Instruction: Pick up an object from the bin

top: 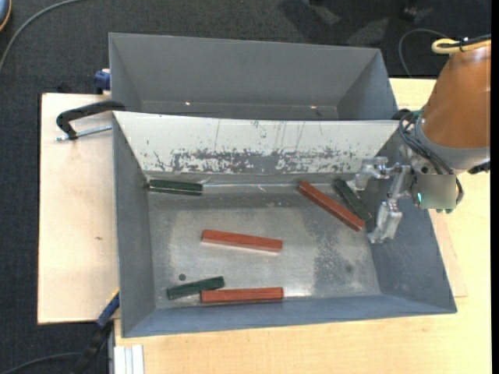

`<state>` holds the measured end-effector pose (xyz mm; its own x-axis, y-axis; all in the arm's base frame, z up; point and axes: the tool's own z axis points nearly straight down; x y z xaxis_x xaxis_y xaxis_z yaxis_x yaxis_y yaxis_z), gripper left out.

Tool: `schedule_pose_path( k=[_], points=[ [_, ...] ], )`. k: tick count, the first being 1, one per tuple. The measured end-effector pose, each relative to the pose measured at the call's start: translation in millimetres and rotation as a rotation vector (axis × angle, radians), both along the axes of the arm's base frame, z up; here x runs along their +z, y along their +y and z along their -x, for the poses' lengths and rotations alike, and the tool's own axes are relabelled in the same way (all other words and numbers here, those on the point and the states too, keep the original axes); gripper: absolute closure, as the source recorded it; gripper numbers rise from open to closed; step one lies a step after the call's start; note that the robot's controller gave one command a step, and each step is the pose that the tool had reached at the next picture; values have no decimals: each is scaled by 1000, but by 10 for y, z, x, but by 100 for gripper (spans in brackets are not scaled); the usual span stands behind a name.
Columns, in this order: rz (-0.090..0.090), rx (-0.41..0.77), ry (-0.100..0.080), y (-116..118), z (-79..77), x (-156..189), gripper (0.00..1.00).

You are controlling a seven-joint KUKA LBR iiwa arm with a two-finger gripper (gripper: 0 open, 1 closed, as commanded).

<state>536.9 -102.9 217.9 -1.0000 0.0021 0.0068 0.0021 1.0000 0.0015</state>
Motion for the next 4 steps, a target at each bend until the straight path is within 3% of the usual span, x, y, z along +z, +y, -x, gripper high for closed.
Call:
schedule_pose_path(
  k=[1, 2, 3, 4],
  points=[
    [0, -102, -2, -188, -449, -1319, 0],
    [1, -101, -8, -190, -461, -1269, 100],
    [2, -114, -22, -90, -520, -496, 100],
    [2, -114, -13, -92, -498, -545, 0]
  ],
)
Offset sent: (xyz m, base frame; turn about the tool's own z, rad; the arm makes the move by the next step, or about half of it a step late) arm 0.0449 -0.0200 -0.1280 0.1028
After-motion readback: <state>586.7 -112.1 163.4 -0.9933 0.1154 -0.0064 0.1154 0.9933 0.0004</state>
